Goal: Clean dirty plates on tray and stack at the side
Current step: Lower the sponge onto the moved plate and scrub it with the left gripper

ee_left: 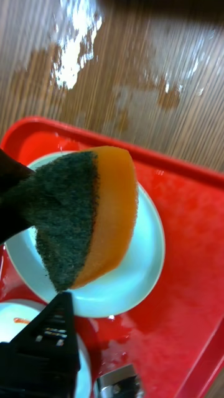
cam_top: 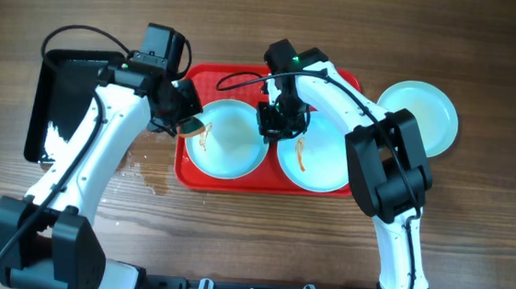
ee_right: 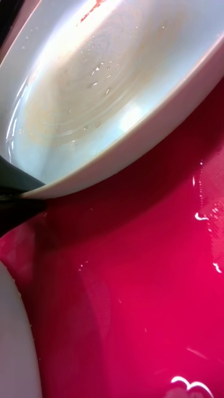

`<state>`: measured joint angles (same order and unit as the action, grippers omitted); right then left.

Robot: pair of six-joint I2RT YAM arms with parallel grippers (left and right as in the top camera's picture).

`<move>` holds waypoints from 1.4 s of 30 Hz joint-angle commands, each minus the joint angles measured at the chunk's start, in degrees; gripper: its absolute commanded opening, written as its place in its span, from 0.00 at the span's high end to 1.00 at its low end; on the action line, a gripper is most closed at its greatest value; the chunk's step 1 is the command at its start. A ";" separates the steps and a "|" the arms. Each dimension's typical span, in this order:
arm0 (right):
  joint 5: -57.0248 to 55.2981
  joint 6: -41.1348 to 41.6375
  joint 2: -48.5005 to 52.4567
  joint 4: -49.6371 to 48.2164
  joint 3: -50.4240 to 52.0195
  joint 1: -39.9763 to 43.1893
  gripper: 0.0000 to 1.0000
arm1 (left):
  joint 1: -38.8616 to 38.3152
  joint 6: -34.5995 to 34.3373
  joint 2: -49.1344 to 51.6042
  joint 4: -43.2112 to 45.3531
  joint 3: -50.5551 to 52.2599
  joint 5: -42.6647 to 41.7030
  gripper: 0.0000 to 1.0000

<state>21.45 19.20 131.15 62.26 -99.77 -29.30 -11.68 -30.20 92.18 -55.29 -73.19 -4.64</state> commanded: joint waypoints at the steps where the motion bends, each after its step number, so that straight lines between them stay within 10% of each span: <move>1: -2.14 -1.01 -0.55 -0.02 1.31 0.24 0.96 | -1.86 1.46 1.38 1.55 2.47 -3.48 0.96; 42: -1.73 -0.55 -0.55 0.72 1.31 0.42 0.96 | -6.05 -2.62 12.96 24.13 16.79 -1.66 0.96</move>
<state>21.45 19.22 131.13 62.78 -99.72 -29.19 -17.52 -32.27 104.49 -32.27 -60.25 -8.80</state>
